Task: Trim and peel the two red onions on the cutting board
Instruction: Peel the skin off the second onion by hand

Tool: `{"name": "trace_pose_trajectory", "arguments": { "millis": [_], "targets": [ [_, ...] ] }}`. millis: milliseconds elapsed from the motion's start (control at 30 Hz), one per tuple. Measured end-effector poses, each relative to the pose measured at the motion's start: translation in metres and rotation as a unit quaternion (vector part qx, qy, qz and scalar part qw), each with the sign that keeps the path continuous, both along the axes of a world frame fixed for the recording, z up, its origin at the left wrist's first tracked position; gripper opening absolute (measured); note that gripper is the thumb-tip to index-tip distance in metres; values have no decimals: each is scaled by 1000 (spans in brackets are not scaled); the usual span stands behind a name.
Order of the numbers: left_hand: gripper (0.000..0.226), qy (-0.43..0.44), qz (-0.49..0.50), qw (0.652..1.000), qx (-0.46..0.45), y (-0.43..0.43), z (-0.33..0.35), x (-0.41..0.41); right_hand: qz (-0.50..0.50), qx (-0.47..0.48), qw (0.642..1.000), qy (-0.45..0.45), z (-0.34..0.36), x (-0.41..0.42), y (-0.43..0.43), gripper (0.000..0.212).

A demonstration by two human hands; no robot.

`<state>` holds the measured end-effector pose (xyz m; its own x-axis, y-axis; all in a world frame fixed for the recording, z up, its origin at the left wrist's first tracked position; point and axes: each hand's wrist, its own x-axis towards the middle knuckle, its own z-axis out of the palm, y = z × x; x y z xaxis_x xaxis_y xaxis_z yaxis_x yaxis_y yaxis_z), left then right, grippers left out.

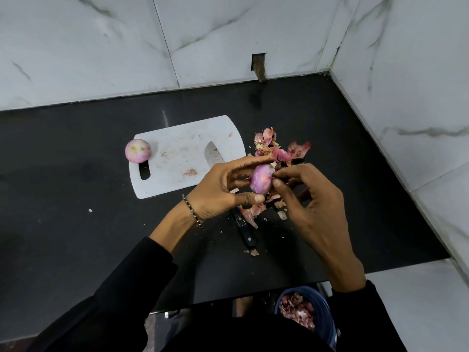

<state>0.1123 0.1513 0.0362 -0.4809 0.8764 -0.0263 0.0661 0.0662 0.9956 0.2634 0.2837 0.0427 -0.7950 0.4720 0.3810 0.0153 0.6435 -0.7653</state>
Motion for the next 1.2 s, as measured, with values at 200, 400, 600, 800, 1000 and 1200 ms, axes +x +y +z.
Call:
{"name": "trace_pose_trajectory", "arguments": {
  "millis": [200,400,600,800,1000,1200],
  "targets": [
    [67,-3,22,1000,-8,4,1,2,27,-16,999,-31,-6,-1,0,17],
    [62,0,45,999,-12,4,2,1,45,-79,995,-36,-6,2,1,15],
    [58,-25,72,997,-16,5,0,3,71,-146,986,-42,-4,6,1,11],
    [46,-101,104,989,-19,5,-3,3,90,-217,971,-32,-5,9,0,11],
    [33,-239,122,963,1,5,-3,2,96,-242,965,-26,-6,12,2,11],
    [37,-277,135,951,-11,5,-8,-3,71,-244,967,-27,-7,13,4,10]
  ]
}}
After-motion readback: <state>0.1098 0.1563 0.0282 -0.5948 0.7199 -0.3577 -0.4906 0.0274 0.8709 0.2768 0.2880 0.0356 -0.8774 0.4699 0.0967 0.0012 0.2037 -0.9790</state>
